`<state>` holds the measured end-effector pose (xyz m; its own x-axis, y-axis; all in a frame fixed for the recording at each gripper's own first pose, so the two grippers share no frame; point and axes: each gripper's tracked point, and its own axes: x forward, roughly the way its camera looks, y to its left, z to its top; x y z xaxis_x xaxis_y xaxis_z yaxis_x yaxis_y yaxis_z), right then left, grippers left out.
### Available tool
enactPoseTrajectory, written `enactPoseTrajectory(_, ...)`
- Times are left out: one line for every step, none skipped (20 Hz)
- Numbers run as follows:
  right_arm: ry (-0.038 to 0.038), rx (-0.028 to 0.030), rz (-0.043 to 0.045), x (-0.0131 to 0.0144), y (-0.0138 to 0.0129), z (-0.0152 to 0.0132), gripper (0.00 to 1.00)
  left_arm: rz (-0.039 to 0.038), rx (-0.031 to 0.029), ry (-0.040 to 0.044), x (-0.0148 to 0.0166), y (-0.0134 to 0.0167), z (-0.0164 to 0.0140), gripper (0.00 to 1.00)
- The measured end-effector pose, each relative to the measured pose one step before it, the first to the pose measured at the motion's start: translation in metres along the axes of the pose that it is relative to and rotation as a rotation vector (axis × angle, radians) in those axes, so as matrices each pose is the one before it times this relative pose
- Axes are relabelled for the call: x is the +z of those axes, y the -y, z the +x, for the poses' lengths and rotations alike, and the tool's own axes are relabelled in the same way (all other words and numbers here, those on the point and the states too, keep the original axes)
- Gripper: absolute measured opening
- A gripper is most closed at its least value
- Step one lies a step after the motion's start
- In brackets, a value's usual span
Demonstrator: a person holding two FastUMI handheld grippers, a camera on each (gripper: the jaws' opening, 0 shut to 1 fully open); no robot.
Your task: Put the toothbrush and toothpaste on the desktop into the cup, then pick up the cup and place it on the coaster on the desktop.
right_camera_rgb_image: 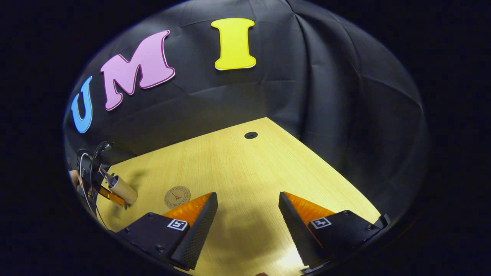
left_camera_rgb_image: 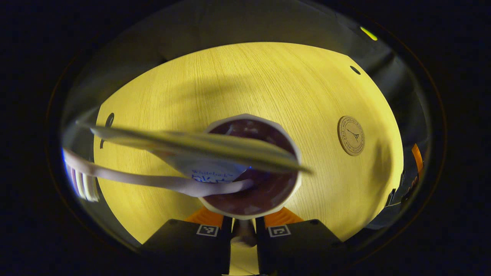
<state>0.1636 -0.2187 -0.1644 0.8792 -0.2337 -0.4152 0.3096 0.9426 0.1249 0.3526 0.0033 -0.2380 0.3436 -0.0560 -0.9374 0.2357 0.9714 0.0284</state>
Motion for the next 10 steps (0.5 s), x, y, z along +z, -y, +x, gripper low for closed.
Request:
enactPoseTrajectory(0.00158,-0.00114,0.00029,0.00051,-0.00021,-0.00227,0.98,0.00147,-0.00064,0.00113,-0.00014,-0.00110,-0.00024,0.32)
enactPoseTrajectory(0.00053,0.00114,-0.00013,-0.00022,-0.00023,-0.00102,0.98,-0.00686,0.00355,0.00166,0.00024,-0.00023,0.00004,0.32)
enactPoseTrajectory(-0.00128,0.00017,-0.00164,-0.00083,-0.00012,-0.00006,0.99,-0.01405,0.00750,0.00396,0.00003,0.00114,0.00017,0.31)
enactPoseTrajectory(-0.00317,0.00082,-0.00291,0.00040,-0.00034,-0.00034,0.99,0.00089,0.00600,-0.00099,-0.00080,0.00203,-0.00061,0.26)
enactPoseTrajectory(-0.00003,0.00181,-0.00257,0.00026,-0.00009,-0.00127,0.99,0.00259,-0.00405,0.00699,0.00050,-0.00004,0.00006,0.30)
enactPoseTrajectory(0.00029,0.00191,-0.00310,0.00061,-0.00031,-0.00061,0.99,-0.00151,-0.00925,-0.00008,-0.00038,0.00382,-0.00112,0.29)
enactPoseTrajectory(0.00114,0.00292,-0.00294,0.00013,0.00003,-0.00084,0.98,-0.00502,-0.00534,0.00396,0.00004,0.00285,-0.00187,0.29)
enactPoseTrajectory(0.00126,0.00253,-0.00319,0.00084,-0.00006,-0.00038,0.98,0.00155,-0.00071,0.01260,0.00298,0.00374,-0.00191,0.27)
enactPoseTrajectory(-0.00141,0.00130,-0.00226,-0.00037,0.00035,-0.00058,0.98,0.00875,0.00142,0.01148,0.00241,0.00278,-0.00175,0.24)
enactPoseTrajectory(0.00024,0.00045,0.00075,0.00021,0.00030,-0.00142,0.98,0.01113,-0.00020,0.00677,0.00276,0.00389,-0.00242,0.29)
